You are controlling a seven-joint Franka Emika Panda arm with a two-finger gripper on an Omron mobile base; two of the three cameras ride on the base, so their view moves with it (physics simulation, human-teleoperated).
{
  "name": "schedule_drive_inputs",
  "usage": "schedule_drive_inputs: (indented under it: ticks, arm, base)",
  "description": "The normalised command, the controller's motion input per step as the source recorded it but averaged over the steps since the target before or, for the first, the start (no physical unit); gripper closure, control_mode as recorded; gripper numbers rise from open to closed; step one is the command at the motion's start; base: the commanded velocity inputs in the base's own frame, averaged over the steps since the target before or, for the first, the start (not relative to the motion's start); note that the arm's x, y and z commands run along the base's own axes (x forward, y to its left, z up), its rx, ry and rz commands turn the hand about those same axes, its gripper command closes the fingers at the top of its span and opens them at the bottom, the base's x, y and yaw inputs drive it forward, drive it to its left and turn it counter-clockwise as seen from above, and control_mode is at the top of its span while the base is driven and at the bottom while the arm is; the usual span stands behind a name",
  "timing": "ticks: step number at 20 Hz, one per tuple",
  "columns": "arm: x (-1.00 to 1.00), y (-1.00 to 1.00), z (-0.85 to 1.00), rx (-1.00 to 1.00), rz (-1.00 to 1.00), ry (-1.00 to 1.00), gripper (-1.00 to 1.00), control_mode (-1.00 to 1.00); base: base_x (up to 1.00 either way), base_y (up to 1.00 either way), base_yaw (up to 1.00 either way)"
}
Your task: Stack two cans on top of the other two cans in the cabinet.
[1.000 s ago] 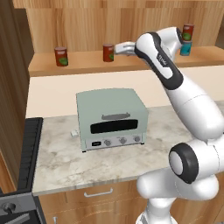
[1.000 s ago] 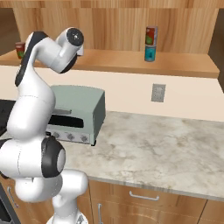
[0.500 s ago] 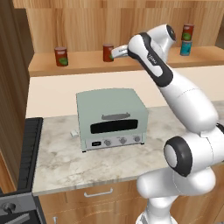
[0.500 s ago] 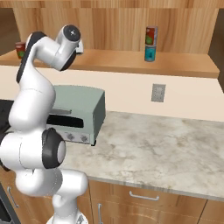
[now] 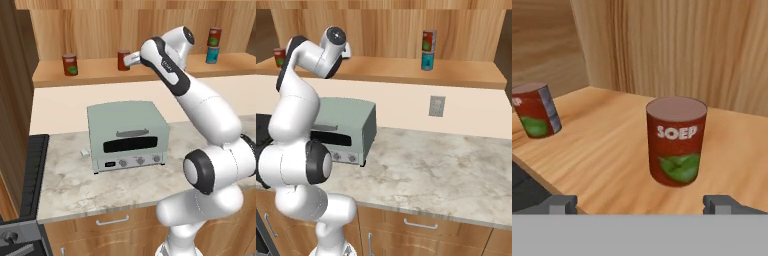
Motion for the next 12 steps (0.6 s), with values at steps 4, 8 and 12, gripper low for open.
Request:
schedule_drive_inputs:
  ticks: [4,8,12]
  arm:
    - [0.30,0.03,-0.11,-0.01,0.00,-0.04,-1.00,-1.00]
    - [0.30,0.07,-0.06,0.00,0.00,-0.03,-1.00,-1.00]
    - [0.26,0.06,-0.03,0.00,0.00,-0.01,-1.00,-1.00]
  base:
    - [0.00,0.00,0.00]
    - [0.00,0.00,0.00]
    - [0.00,0.00,0.00]
